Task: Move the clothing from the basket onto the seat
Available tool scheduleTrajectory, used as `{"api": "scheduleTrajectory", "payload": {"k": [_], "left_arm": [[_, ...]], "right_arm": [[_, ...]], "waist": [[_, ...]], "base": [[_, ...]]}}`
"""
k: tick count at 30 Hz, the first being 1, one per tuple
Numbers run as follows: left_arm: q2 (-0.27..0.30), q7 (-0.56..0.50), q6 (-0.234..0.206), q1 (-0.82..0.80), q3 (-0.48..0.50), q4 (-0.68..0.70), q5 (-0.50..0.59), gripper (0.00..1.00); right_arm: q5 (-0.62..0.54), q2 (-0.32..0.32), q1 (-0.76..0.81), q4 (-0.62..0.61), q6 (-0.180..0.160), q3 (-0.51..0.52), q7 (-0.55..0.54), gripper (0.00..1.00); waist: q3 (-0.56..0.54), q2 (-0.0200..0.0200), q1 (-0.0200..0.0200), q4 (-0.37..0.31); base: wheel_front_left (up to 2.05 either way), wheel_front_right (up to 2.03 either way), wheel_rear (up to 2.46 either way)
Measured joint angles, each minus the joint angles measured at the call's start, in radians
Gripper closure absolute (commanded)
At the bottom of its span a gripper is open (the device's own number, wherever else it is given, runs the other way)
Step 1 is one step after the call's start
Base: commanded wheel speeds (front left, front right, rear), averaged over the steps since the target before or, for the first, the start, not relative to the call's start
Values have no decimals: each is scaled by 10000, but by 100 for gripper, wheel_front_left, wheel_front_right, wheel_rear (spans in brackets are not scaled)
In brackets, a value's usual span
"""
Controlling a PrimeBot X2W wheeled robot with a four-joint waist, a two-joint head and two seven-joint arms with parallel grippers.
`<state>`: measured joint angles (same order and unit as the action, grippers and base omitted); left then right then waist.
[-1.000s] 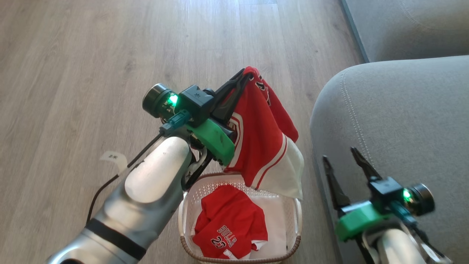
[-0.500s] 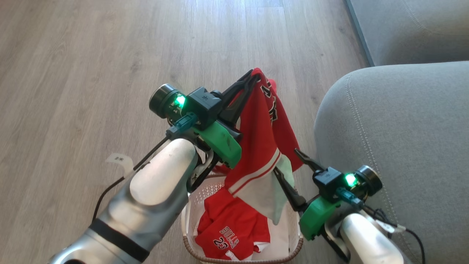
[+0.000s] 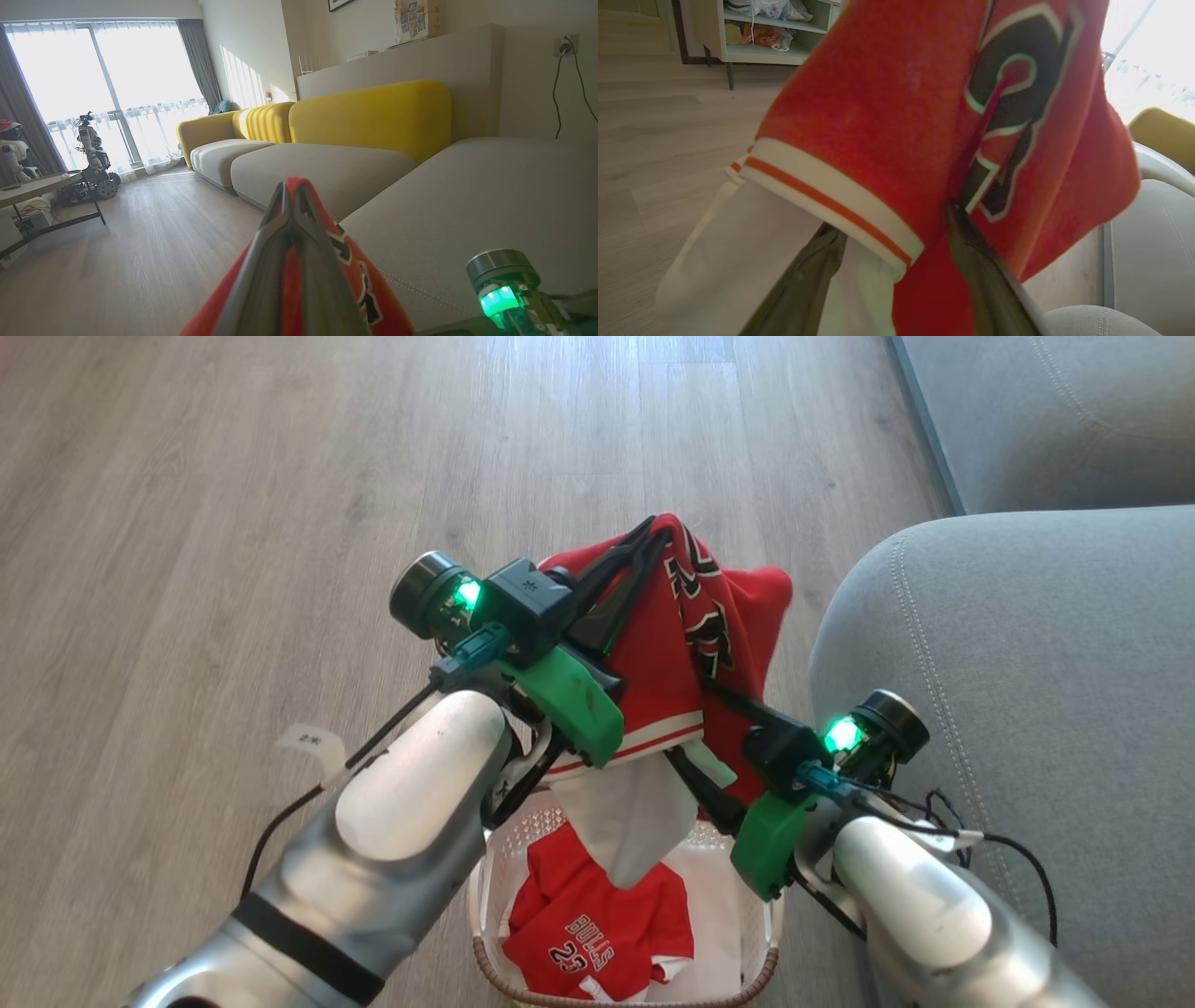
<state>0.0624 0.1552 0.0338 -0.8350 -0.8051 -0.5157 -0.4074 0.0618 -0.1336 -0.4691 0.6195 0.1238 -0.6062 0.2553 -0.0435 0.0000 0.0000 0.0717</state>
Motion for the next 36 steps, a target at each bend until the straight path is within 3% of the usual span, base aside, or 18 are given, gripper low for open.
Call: {"api": "scheduleTrajectory", "payload": {"k": [2, 3, 4, 6, 22, 23, 24, 25, 26, 36], "left_arm": [[0, -10, 2, 0, -31, 8, 0, 100], [0, -10, 2, 0, -54, 8, 0, 100], [0, -10, 0, 0, -77, 10, 0, 100], [0, -10, -2, 0, -134, 8, 0, 100], [188, 69, -290, 244, 58, -859, -426, 100], [205, 167, -336, 277, 102, -911, -458, 72], [224, 245, -336, 318, 138, -957, -514, 51], [244, 316, -336, 358, 146, -1028, -510, 15], [259, 366, -336, 393, 155, -1101, -514, 0], [282, 723, -324, 937, 201, -1373, -761, 0]], "right_arm": [[31, 42, -136, 286, 0, -71, 0, 0], [111, 71, -183, 414, 0, -115, 0, 5], [184, 111, -212, 522, 0, -157, 0, 42], [207, 205, -290, 690, 0, -236, 0, 100], [378, 159, -523, -15, 0, 433, 0, 100], [376, 98, -523, -104, 0, 522, 0, 100], [376, 35, -524, -184, 0, 610, 0, 100], [374, -13, -525, -268, 0, 734, 0, 100], [372, -52, -527, -345, 0, 878, 0, 100], [48, -629, -614, -997, 0, 2044, -2, 100]], "waist": [[7, 0, 0, 25], [13, 0, 0, 36], [19, 0, 0, 45], [31, 0, 0, 55], [147, 0, 0, -427], [157, 0, 0, -489], [165, 0, 0, -554], [175, 0, 0, -625], [184, 0, 0, -698], [218, 0, 0, -1432]], "base": [[0, 0, 0], [0, 0, 0], [0, 0, 0], [0, 0, 0], [0, 0, 0], [0, 0, 0], [0, 0, 0], [0, 0, 0], [0, 0, 0], [0, 0, 0]]}}
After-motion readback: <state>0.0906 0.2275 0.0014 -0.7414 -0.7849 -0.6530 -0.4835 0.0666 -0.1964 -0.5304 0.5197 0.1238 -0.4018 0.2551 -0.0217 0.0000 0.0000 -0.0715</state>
